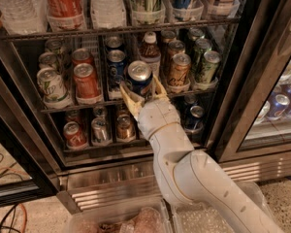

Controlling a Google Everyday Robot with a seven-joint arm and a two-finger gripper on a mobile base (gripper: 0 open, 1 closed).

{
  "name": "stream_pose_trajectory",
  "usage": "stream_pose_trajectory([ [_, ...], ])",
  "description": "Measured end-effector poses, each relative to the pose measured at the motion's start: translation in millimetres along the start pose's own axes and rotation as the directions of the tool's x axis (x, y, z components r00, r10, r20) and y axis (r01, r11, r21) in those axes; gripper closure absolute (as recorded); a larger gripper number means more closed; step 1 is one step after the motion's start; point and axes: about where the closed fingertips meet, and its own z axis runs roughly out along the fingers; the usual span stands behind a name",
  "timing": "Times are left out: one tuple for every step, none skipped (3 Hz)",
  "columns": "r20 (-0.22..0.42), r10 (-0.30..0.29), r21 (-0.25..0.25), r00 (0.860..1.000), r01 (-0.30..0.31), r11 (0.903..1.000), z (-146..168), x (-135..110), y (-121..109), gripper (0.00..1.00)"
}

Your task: Pick pepsi can from middle shelf of fridge

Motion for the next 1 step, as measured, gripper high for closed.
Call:
stream_pose_trajectory([
  [-0.018, 0.018, -0.01, 1.0, -0.018, 0.9998, -20.0, 4.3, -1.1, 1.0],
])
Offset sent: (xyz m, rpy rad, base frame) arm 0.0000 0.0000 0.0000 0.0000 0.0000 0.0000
